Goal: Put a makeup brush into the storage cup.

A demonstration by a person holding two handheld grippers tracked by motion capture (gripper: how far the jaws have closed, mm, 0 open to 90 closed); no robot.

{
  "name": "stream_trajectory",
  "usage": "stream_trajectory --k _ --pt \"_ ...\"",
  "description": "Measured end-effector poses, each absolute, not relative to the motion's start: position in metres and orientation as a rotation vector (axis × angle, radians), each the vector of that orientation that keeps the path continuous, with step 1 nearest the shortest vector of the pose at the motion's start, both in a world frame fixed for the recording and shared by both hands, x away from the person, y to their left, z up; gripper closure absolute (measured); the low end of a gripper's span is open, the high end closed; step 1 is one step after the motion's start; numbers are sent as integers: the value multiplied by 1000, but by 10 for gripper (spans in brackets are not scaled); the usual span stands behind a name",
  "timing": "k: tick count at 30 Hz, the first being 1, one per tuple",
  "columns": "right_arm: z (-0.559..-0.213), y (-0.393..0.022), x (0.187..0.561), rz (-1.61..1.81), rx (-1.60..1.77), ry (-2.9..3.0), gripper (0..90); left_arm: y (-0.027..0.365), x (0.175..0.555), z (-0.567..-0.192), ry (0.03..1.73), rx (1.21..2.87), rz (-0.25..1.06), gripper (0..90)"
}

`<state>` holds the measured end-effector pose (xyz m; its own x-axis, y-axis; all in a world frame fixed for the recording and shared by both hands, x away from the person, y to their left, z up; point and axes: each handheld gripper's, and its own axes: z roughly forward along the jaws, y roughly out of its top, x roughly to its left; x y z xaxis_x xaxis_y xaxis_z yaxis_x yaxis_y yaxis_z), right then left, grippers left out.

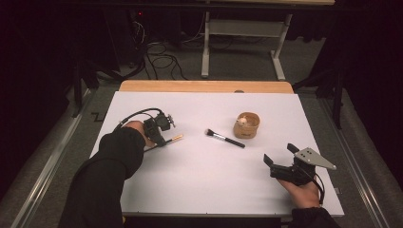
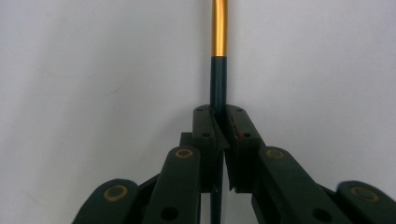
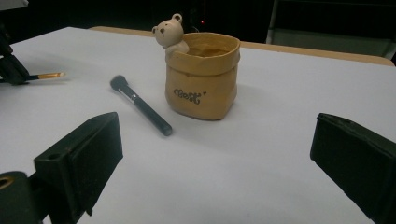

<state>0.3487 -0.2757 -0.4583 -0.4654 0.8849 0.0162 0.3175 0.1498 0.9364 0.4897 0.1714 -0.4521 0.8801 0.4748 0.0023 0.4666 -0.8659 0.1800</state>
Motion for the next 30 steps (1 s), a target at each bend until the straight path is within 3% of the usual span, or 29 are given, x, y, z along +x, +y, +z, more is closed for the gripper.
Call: stream_trajectory --k 16,30 --pt "-456 -274 347 1312 1135 1871 32 173 465 -438 876 2852 123 835" --pt "-456 -271 347 1308 1126 1879 32 194 440 -430 1045 2671 119 836"
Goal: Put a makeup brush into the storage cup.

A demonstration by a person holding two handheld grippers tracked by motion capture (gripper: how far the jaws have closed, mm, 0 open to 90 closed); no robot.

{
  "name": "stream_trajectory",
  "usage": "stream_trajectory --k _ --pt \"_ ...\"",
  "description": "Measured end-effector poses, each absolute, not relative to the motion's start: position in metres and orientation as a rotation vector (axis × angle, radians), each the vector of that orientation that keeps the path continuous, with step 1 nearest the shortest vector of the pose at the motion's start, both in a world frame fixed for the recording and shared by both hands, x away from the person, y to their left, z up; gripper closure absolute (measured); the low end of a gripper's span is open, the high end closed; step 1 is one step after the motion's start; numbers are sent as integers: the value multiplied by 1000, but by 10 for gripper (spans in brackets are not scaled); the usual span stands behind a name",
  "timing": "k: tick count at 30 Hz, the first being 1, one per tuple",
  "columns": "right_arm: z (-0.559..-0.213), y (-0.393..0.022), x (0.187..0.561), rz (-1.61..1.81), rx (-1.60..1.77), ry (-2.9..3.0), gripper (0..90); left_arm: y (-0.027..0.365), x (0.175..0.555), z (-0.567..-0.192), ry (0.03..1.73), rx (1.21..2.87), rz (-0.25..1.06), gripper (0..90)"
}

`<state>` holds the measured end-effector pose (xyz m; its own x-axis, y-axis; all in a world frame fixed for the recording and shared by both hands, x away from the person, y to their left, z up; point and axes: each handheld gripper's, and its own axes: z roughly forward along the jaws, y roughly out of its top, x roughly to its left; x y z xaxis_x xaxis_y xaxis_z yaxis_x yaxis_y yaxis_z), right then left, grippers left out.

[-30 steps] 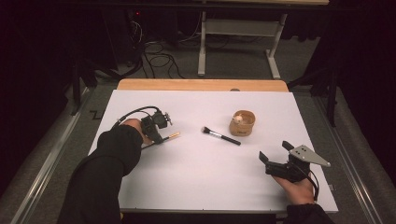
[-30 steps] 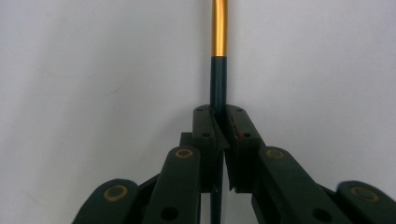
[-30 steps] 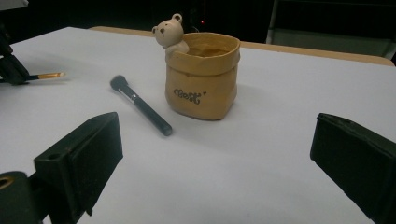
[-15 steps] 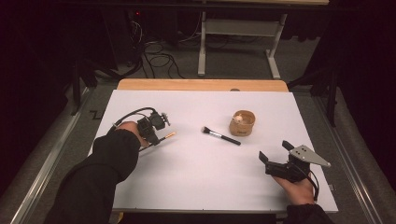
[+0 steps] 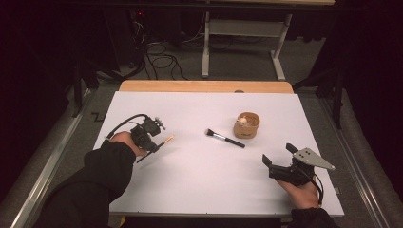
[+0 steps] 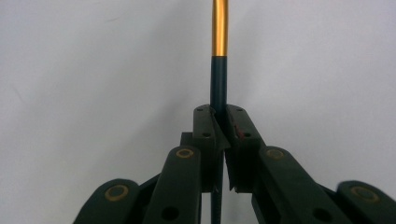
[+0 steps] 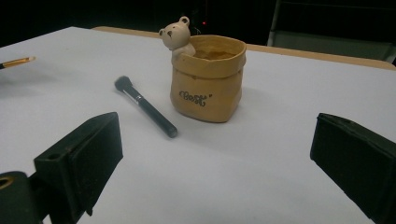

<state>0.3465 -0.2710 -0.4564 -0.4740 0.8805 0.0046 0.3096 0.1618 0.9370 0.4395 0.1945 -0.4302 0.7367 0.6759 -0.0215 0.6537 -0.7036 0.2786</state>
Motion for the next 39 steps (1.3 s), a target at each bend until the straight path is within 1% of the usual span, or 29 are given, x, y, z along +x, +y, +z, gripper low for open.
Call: stream_trajectory --k 5,18,24,27,32,39 --pt "-457 -270 347 1305 1125 1884 31 204 430 -433 1111 2619 117 836" --pt "-458 -269 346 1299 1126 1885 32 209 423 -437 1126 2633 130 836" --pt "-458 -269 347 1301 1127 1884 32 208 421 -438 1129 2611 141 836" --pt "-458 -269 347 1300 1125 1884 32 207 419 -437 1136 2575 180 835" --pt "-458 -269 347 1301 1125 1884 32 210 417 -433 1181 2468 244 836" --pt "-458 -269 347 1299 1125 1887 32 210 409 -435 1190 2353 342 835"
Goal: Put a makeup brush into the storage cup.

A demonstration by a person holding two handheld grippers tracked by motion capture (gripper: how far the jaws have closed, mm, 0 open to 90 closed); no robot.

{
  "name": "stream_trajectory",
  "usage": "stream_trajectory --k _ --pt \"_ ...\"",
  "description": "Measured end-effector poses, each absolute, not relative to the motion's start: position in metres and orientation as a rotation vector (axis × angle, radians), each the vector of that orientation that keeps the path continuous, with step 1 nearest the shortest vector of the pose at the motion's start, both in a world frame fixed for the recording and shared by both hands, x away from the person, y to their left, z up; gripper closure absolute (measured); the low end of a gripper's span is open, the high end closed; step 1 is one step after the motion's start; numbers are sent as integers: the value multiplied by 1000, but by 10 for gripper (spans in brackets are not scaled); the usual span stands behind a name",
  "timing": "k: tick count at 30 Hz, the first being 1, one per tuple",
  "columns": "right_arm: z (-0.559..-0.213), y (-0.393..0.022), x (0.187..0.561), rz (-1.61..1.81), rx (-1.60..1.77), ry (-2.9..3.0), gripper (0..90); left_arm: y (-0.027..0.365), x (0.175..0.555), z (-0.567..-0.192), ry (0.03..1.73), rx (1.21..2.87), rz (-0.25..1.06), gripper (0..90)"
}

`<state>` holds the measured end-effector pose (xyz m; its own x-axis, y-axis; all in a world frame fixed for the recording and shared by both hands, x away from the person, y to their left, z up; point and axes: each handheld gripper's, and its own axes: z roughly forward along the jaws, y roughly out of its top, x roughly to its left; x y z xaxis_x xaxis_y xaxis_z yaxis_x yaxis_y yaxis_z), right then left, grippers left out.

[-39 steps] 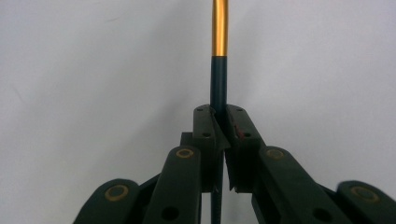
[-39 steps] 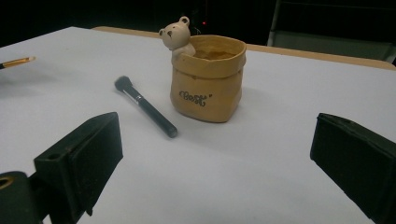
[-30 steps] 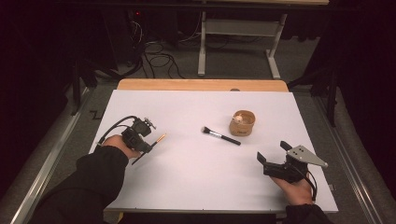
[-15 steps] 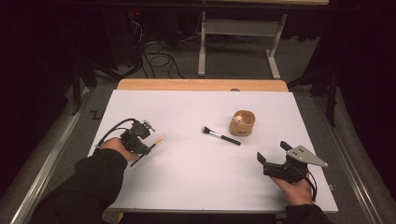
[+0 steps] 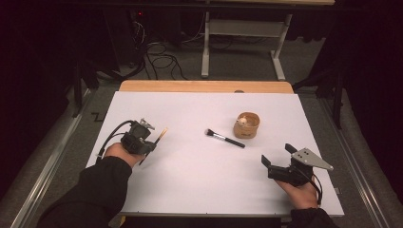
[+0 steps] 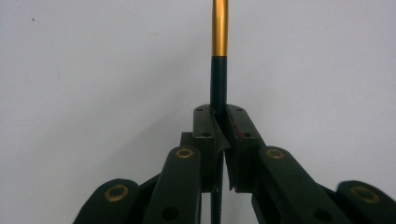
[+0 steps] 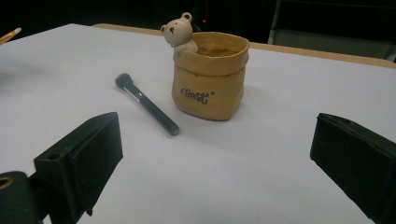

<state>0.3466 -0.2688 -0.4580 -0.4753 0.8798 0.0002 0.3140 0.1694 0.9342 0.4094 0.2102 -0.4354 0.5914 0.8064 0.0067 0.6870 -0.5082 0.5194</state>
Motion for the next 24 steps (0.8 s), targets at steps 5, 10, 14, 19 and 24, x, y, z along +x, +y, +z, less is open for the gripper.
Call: stream_trajectory --k 5,10,14,19,24 --pt "-458 -268 347 1303 1119 1887 32 212 404 -440 1194 2275 383 836" --pt "-458 -268 347 1301 1114 1890 32 219 399 -441 1199 2156 417 836" --pt "-458 -267 347 1302 1110 1889 32 223 396 -445 1202 2057 426 836" --pt "-457 -267 347 1306 1107 1888 32 223 391 -450 1194 1987 459 836" --pt "-457 -266 347 1307 1097 1890 32 219 384 -456 1152 1904 466 836"
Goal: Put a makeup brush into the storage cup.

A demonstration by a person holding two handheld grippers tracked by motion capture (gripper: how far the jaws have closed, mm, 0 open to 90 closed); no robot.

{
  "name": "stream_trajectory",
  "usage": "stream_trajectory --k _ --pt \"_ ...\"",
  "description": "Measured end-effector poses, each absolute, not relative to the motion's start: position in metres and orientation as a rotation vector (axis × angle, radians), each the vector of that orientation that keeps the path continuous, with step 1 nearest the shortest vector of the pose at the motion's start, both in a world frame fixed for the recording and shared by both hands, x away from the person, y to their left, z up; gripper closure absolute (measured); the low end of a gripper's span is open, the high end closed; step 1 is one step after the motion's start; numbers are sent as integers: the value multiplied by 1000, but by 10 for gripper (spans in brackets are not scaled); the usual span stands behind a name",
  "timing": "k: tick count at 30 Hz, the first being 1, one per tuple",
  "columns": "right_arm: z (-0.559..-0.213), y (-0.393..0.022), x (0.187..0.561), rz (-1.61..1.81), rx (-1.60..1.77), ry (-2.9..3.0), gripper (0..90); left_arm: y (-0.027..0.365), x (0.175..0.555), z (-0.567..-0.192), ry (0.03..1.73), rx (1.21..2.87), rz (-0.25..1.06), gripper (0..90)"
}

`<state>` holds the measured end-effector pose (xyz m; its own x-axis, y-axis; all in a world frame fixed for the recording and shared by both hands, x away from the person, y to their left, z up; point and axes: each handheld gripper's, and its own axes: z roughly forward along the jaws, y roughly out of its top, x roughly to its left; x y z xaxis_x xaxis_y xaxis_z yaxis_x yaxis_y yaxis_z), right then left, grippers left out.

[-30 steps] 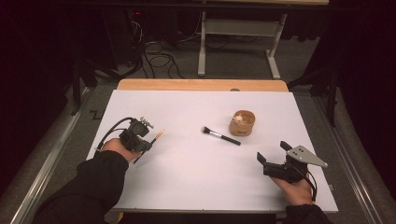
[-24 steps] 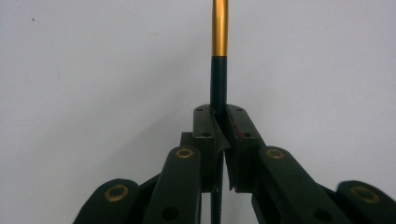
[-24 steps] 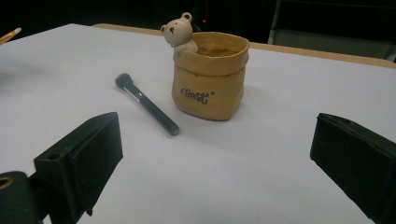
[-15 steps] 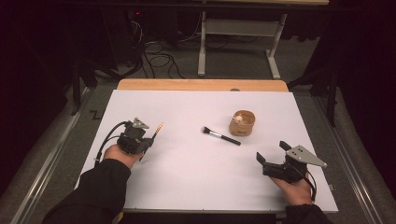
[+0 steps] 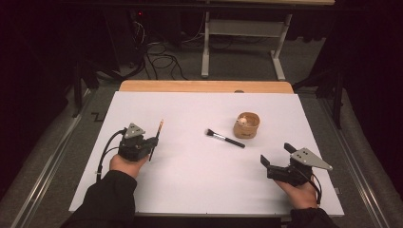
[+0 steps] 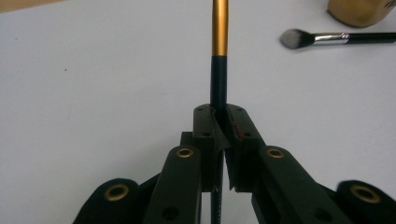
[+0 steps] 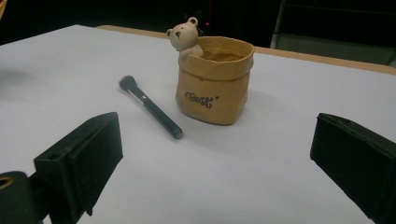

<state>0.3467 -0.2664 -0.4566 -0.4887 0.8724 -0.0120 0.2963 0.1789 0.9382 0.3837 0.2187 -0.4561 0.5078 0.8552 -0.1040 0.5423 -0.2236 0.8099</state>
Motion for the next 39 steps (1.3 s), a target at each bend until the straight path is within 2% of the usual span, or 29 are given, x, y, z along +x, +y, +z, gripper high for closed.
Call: stream_trajectory --k 6,15,18,24,39 --pt "-456 -266 346 1312 1086 1888 32 219 378 -458 1092 1854 493 836" --pt "-454 -265 344 1320 1076 1881 32 226 372 -460 1020 1803 456 836" --pt "-448 -263 343 1308 1075 1876 61 228 370 -458 1005 1778 450 836" --pt "-426 -249 347 1314 1021 1872 66 231 368 -456 986 1748 449 836" --pt "-402 -200 371 1384 889 1940 74 230 362 -449 939 1704 465 836"
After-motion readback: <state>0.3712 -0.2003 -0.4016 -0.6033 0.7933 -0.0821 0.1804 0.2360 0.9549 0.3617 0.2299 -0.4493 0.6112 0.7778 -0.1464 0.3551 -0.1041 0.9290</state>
